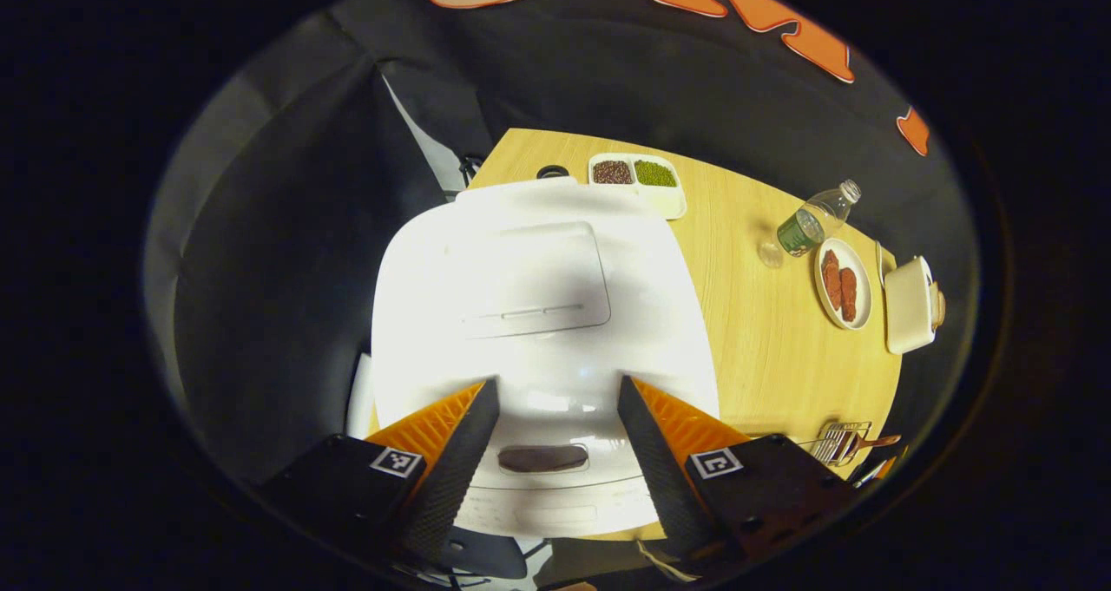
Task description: Close the left gripper, press the button to open the rice cooker; take a wooden spoon from the chopstick holder with the right hand, scoop a spoonful of rice and pour it into the rice cooker, then put the wooden spoon back into the chopstick holder.
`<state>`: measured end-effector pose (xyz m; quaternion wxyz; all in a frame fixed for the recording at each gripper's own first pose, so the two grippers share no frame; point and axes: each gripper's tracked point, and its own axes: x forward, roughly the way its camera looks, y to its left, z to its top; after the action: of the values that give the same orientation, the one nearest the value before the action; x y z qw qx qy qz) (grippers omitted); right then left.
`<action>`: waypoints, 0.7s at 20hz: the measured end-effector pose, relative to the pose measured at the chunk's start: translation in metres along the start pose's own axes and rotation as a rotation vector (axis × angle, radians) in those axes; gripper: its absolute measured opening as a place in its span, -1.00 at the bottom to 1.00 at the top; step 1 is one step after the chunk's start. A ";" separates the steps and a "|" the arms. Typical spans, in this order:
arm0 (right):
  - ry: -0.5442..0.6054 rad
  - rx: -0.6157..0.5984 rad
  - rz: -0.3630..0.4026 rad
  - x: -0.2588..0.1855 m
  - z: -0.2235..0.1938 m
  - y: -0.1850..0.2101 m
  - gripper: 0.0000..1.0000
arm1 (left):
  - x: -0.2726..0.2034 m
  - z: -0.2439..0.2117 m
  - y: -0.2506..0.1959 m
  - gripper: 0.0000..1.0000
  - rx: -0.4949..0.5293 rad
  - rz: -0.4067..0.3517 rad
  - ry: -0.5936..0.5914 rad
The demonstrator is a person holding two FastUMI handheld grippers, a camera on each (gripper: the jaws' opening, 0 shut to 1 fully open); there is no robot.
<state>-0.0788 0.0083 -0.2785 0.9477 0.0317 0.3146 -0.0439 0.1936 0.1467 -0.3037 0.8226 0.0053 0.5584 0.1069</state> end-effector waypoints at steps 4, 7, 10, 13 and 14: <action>-0.036 -0.032 0.042 0.004 0.017 0.014 0.72 | -0.016 0.000 0.003 0.94 -0.020 0.026 -0.132; -0.110 -0.066 0.060 0.005 0.052 0.024 0.72 | -0.064 0.006 -0.003 0.94 0.035 -0.011 -0.302; -0.217 -0.098 0.081 0.000 0.097 0.037 0.72 | -0.136 0.014 -0.014 0.90 0.093 -0.024 -0.523; -0.343 -0.104 0.155 -0.014 0.141 0.071 0.72 | -0.210 0.024 -0.026 0.93 0.120 -0.065 -0.765; -0.370 -0.103 0.165 -0.015 0.151 0.077 0.72 | -0.232 0.024 -0.029 0.93 0.116 -0.083 -0.832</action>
<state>0.0071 0.0722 -0.1460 0.9901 0.0003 0.1331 0.0447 0.1387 0.0791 -0.0858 0.9798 0.0720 0.1838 0.0309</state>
